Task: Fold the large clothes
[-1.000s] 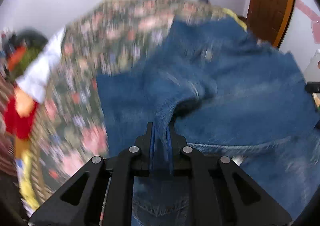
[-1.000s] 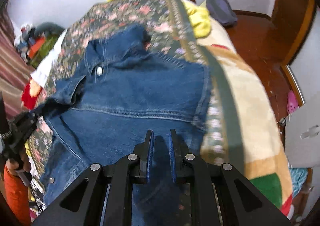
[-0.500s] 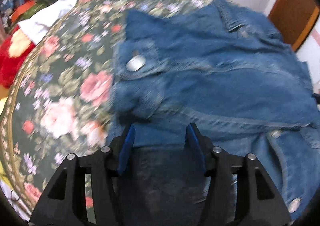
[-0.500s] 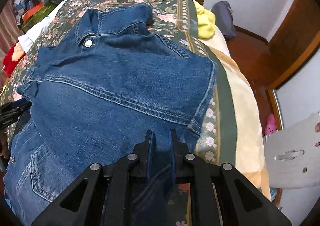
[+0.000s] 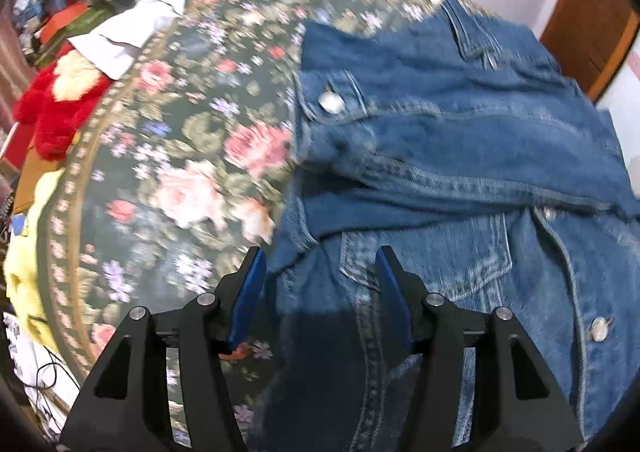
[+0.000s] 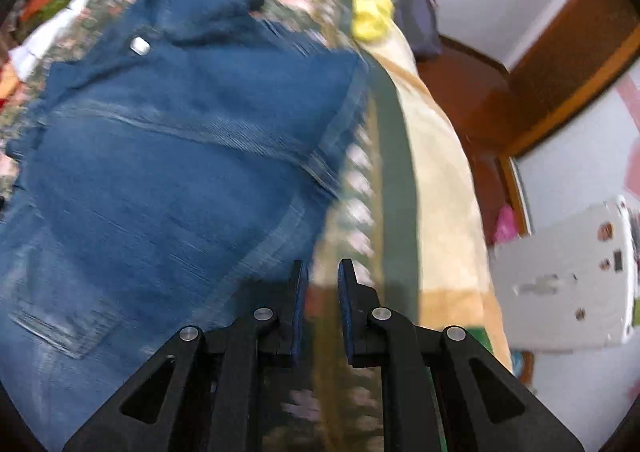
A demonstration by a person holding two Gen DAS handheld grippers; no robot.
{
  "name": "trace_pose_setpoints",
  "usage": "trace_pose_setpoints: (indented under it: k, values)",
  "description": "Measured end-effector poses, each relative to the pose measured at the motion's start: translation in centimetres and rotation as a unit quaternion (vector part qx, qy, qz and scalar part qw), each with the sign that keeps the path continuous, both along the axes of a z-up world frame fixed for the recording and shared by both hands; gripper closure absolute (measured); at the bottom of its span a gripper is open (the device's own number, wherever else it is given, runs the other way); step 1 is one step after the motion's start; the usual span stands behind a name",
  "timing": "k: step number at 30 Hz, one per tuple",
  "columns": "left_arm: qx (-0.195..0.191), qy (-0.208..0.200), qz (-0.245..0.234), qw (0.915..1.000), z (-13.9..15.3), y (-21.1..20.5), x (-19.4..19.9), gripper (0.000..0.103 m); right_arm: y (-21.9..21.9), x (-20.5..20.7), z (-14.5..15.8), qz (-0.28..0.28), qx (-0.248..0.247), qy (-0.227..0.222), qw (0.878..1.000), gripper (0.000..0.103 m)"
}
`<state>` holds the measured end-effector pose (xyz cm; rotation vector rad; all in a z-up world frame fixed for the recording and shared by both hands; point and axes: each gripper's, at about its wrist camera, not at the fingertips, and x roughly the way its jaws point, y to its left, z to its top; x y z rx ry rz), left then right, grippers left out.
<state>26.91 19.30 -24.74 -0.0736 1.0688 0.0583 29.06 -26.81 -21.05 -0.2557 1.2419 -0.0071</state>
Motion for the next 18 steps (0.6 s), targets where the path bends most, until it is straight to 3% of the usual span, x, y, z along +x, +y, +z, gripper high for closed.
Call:
trace_pose_setpoints:
  k: [4,7,12,18]
  values:
    - [0.008,-0.019,0.011,0.9997,2.0,0.8,1.3,0.037,-2.6,-0.1,0.0,-0.037,0.062,0.003,0.997,0.092]
    - [0.017,-0.031,0.019,0.9992,3.3,1.4,3.3,0.032,-3.7,0.5,1.9,-0.047,0.101,-0.029,0.993,0.092]
    - [0.007,-0.04,0.03,0.9987,4.2,1.8,6.8,0.031,-3.0,3.3,4.3,-0.034,0.11,-0.07,0.991,0.092]
    - [-0.038,-0.028,0.036,0.9983,2.9,1.6,9.2,0.031,-1.3,8.3,0.7,-0.032,0.1,-0.037,0.994,0.092]
